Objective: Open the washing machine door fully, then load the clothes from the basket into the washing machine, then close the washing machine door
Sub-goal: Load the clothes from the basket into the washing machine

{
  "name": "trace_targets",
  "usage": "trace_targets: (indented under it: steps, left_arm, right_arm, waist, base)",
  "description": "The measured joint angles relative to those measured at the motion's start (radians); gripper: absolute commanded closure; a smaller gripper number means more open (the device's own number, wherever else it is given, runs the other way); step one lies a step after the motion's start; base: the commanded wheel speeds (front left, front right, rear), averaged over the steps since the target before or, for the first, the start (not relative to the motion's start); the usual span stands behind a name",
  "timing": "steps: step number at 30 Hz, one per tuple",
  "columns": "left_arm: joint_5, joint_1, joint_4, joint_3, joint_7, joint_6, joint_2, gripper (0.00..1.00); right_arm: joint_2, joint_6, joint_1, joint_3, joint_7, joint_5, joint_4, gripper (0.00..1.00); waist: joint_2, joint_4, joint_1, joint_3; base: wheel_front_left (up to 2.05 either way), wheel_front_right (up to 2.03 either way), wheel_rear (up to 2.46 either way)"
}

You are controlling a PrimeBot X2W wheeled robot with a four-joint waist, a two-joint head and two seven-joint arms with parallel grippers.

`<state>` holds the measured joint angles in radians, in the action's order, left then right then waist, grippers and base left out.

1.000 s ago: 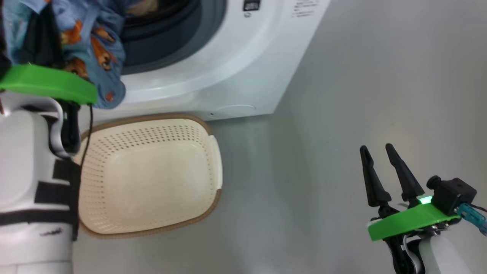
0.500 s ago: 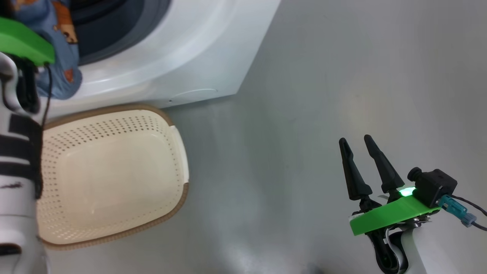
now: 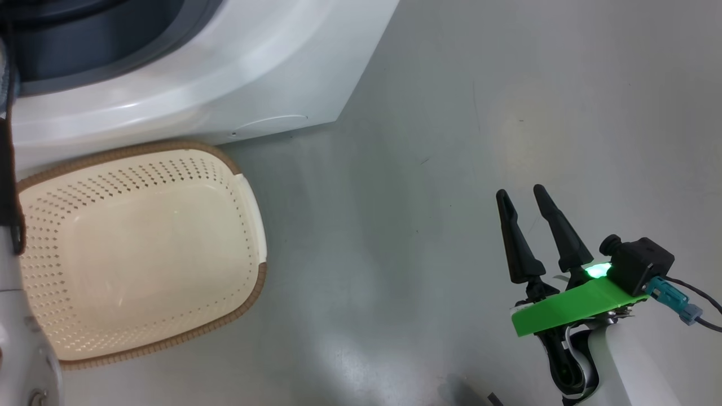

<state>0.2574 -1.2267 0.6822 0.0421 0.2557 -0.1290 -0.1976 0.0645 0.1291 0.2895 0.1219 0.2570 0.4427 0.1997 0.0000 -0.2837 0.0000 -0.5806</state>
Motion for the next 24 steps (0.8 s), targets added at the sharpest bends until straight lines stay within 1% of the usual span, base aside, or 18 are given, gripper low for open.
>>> trace_targets:
  steps: [1, 2, 3, 10, 17, 24]
  left_arm:
    - [0.0, 0.0, -0.001, 0.004, 0.0, 0.0, 0.001, 0.84]
    - [0.0, 0.003, 0.003, 0.003, 0.0, 0.0, 0.001, 0.59]
    - [0.0, 0.005, 0.019, 0.001, 0.001, 0.0, 0.001, 0.0]
    - [0.005, 0.039, 0.092, -0.008, 0.001, 0.0, 0.0, 0.0]
    - [0.012, 0.045, 0.099, -0.007, 0.001, 0.0, 0.0, 0.0]
    - [0.012, 0.094, 0.098, -0.007, 0.001, 0.0, 0.008, 0.0]
  right_arm:
    - [-0.001, 0.0, 0.0, 0.002, 0.0, 0.0, 0.0, 0.0]
    - [-0.002, 0.0, 0.0, 0.002, 0.0, 0.0, 0.0, 0.0]
    - [-0.002, 0.0, 0.0, 0.003, 0.0, 0.0, 0.0, 0.0]
    - [-0.002, 0.0, 0.0, 0.006, 0.0, 0.0, 0.001, 0.0]
    - [-0.002, 0.0, 0.0, 0.005, 0.0, 0.0, 0.001, 0.0]
    - [0.0, 0.0, 0.0, 0.004, 0.0, 0.0, 0.001, 0.0]
  waist:
    - [0.0, 0.0, 0.0, 0.0]
    - [0.0, 0.001, 0.0, 0.0]
    - [0.0, 0.002, 0.0, 0.0]
    - [0.0, 0.009, 0.0, 0.005]
    - [0.0, 0.015, 0.0, 0.009]
    - [0.0, 0.026, 0.0, 0.014]
  base:
    - [0.0, 0.0, 0.0]
    - [0.0, 0.0, 0.0]
    - [0.0, 0.0, 0.0]
    - [0.0, 0.0, 0.0]
    - [0.0, 0.0, 0.0]
    - [0.0, 0.0, 0.0]
